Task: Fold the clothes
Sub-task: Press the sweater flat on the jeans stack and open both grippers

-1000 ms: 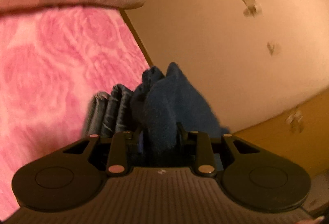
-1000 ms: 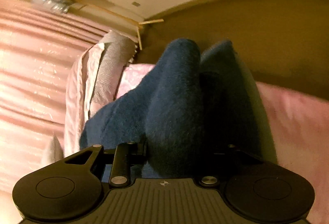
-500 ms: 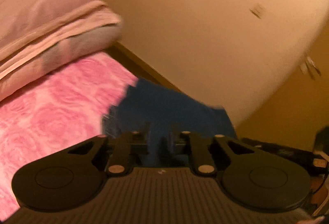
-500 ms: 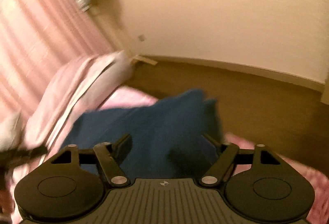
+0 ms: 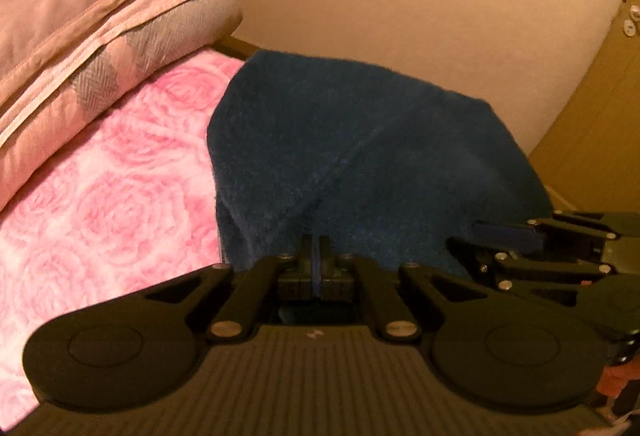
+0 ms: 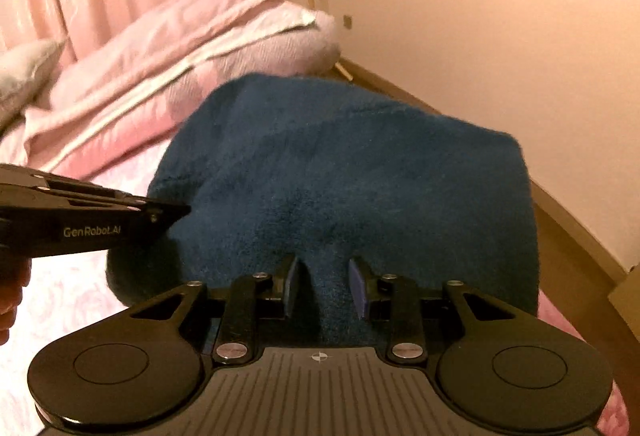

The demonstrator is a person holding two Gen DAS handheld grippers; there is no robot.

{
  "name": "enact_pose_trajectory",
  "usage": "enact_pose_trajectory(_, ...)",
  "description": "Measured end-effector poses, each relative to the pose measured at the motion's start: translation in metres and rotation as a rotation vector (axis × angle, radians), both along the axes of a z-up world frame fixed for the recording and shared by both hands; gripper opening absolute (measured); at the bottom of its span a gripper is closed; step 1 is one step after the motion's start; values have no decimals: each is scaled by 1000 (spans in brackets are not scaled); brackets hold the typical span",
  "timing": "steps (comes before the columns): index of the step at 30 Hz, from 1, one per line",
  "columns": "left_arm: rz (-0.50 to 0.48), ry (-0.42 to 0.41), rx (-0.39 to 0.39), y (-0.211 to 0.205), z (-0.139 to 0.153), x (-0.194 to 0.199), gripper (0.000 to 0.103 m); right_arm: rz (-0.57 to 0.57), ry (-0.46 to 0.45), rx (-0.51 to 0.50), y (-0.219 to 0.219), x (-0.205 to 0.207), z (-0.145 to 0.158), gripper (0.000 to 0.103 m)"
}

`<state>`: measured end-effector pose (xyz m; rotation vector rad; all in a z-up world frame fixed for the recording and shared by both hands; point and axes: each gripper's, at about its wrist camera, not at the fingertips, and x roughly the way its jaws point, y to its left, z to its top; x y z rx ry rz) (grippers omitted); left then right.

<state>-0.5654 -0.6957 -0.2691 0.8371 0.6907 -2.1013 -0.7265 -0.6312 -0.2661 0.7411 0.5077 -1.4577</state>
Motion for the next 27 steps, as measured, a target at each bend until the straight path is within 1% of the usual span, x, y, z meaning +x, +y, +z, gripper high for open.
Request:
enact_pose_trajectory(3, 22, 1, 23, -1, 4, 0, 1, 28, 14, 32, -9, -1, -5, 32)
enact_pose_trajectory(5, 32, 14, 40, -1, 15, 1, 1, 46, 24, 54, -15, -2, -8, 32)
enact_pose_trajectory(6, 37, 23, 49, -1, 21, 2, 1, 42, 1, 64, -16, -6, -7, 32)
enact_pose_trajectory(7, 40, 37, 56, -1, 27, 3, 1, 23, -45, 71, -16, -13, -4, 32)
enact_pose_trajectory(10, 38, 90, 28, 0, 46, 4, 1, -35, -157, 61, -17, -31, 12, 33)
enact_pose_trajectory(12, 16, 111, -9, 1, 55, -1, 1, -62, -169, 25, -15, -35, 22, 32)
enact_pose_trajectory(14, -8, 106, -25, 0, 55, -10, 1, -86, -165, -16, -13, -37, 32, 32)
enact_pose_trajectory(16, -24, 70, -21, -4, 49, -20, 1, -79, -139, -27, -19, -32, 32, 32)
enact_pose_trajectory(18, -26, -1, -17, -7, 32, -30, 1, -61, -96, -6, -26, -23, 21, 32)
enact_pose_trajectory(20, -17, -47, -32, -10, 16, -34, 1, -38, -41, 21, -34, -13, 6, 32)
enact_pose_trajectory(23, 4, -68, -49, -12, 5, -39, 2, 1, 64, 39, -45, 4, -14, 32)
enact_pose_trajectory(25, 17, -71, -52, -16, 3, -41, 2, 6, 96, 51, -54, 8, -19, 32)
enact_pose_trajectory(26, 21, -66, -48, -18, 2, -41, 2, 4, 92, 54, -57, 7, -21, 32)
enact_pose_trajectory(27, 24, -58, -43, -21, 2, -40, 3, -1, 69, 53, -58, 3, -23, 32)
